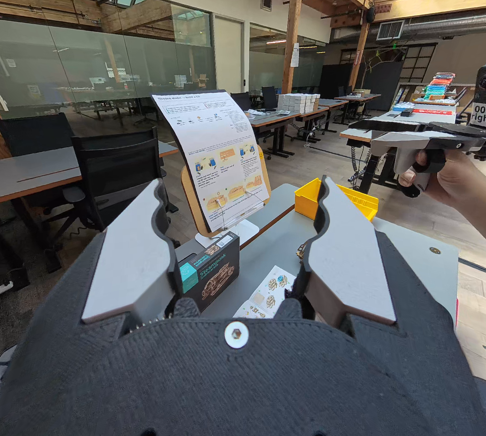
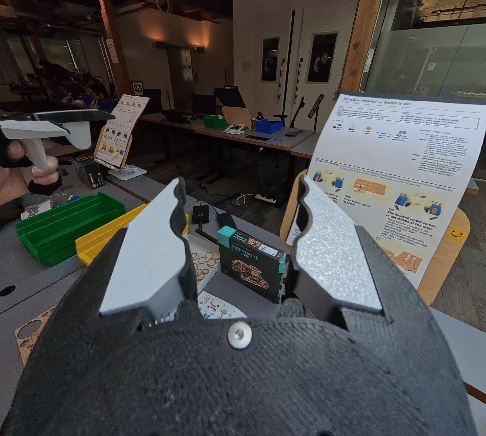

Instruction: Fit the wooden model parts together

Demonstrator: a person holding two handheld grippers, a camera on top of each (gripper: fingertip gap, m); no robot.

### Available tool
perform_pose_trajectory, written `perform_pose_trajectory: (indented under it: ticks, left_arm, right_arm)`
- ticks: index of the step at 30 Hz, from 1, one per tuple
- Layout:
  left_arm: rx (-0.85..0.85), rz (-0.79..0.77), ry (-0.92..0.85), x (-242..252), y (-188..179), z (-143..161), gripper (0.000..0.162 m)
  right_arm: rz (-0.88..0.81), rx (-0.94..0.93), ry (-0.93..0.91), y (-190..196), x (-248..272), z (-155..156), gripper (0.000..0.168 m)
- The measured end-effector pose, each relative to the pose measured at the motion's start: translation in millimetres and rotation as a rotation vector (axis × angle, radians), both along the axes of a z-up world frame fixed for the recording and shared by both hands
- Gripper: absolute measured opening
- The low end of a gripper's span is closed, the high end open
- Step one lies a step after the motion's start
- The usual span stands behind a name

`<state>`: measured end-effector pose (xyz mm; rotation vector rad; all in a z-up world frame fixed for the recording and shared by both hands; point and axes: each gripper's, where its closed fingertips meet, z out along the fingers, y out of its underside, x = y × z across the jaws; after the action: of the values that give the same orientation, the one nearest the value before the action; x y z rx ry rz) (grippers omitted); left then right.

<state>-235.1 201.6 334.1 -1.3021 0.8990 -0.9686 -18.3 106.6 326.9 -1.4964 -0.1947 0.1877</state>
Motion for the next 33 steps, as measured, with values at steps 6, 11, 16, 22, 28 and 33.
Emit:
perform_pose_trajectory:
  ticks: [6,11,16,22,28,33]
  left_arm:
    - [-0.023,-0.147,-0.040,33,-26,-15,0.114]
    - [0.108,-0.191,-0.047,48,-60,-44,0.114]
    - [0.036,-0.230,-0.172,72,-105,-94,0.118]
    - [-0.093,-0.159,-0.084,66,-161,-158,0.122]
    - [-0.127,-0.073,-0.002,16,-198,-187,0.121]
    - [-0.113,-0.018,0.188,-13,-196,-237,0.116]
  right_arm:
    - [0.074,-0.035,-0.058,-4,-22,0,0.088]
    - [0.107,0.069,-0.229,-25,-51,-20,0.088]
    - [-0.151,0.355,-0.095,-66,-48,-80,0.085]
    - [-0.316,0.116,-0.046,-103,-45,-208,0.088]
    - [-0.362,0.008,-0.066,-158,-45,-238,0.086]
    - [-0.339,-0.079,-0.092,-156,-40,-257,0.086]
